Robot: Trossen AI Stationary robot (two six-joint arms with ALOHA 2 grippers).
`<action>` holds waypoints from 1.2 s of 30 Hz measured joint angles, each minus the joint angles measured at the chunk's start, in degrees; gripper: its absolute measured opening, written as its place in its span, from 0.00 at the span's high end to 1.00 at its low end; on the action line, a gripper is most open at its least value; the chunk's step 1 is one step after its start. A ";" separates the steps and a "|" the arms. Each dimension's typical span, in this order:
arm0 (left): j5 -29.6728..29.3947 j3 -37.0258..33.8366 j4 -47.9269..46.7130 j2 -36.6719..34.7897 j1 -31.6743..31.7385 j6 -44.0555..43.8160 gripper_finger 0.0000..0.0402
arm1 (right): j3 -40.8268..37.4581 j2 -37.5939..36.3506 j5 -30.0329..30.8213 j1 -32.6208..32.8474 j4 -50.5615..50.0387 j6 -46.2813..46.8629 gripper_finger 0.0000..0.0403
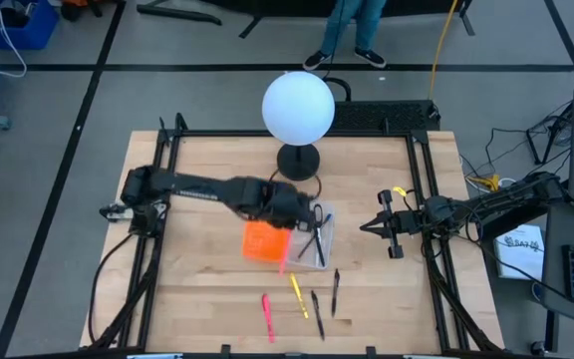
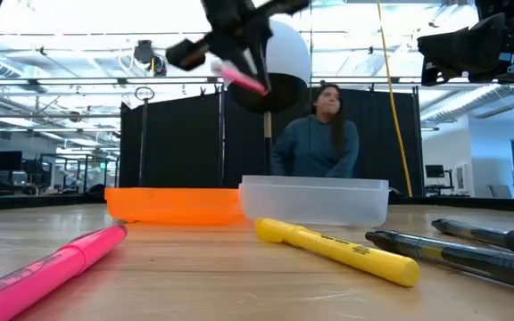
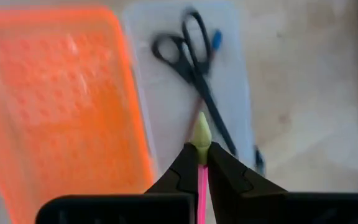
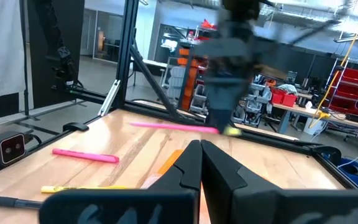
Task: Pick & place school supplies into a supply box
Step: Put the pink pencil into the pencil box
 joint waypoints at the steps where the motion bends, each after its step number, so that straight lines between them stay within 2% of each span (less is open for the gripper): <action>1: 0.29 -0.50 0.49 0.09 1.14 1.13 0.96 | 0.00 0.02 0.00 0.00 -0.02 0.00 1.00; 5: 3.45 -1.40 1.23 2.47 4.88 4.57 0.96 | 0.00 0.01 0.00 0.00 -0.55 0.02 1.00; 11: 7.98 -1.34 10.64 6.05 9.78 9.14 0.96 | 0.00 0.09 -0.02 0.00 -1.14 0.02 1.00; 17: 11.93 -1.34 14.72 10.62 11.68 11.07 0.96 | 0.00 0.09 -0.02 0.00 -1.31 0.02 1.00; 28: 9.47 -1.32 14.64 14.50 11.72 11.01 0.96 | 0.00 0.09 -0.02 0.00 -1.32 0.00 1.00; 36: 7.66 -1.32 13.91 14.47 10.60 8.49 0.80 | 0.00 0.09 -0.02 0.00 -1.34 0.01 1.00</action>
